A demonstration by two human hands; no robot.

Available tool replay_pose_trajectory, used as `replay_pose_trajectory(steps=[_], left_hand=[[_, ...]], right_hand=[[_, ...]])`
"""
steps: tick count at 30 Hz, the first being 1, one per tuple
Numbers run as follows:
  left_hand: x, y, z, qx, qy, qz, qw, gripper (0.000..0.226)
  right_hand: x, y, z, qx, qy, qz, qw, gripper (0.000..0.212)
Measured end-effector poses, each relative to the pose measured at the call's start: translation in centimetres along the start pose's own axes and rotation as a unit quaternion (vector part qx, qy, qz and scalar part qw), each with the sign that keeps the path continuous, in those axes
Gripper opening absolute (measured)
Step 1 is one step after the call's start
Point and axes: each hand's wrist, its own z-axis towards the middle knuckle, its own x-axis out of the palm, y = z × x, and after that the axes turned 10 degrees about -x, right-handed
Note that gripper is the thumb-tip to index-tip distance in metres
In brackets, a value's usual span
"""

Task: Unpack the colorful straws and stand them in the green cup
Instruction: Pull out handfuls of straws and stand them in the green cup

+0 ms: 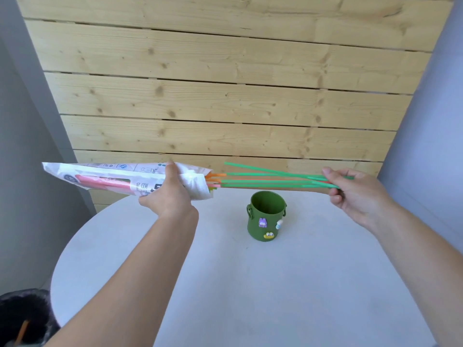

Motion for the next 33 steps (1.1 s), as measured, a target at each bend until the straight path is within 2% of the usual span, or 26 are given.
replay_pose_trajectory(steps=[8,11,20,33], left_hand=[[0.1,0.9,-0.1,0.007,0.007,0.022,1.000,0.075],[0.2,1.3,-0.4,0.009,0.014,0.022,1.000,0.081],[-0.2,1.5,-0.6,0.017,0.020,0.021,0.999,0.088],[-0.2,1.7,-1.0,0.012,0.030,0.041,0.999,0.079]], right_hand=[[-5.1,-0.5,1.2,-0.016,-0.026,-0.075,0.997,0.020],[-6.1,-0.1,1.3,-0.023,-0.024,-0.102,0.994,0.021],[-7.2,0.9,1.0,-0.048,-0.023,-0.087,0.995,0.018],[-7.0,0.6,1.1,0.003,0.000,-0.120,0.993,0.021]])
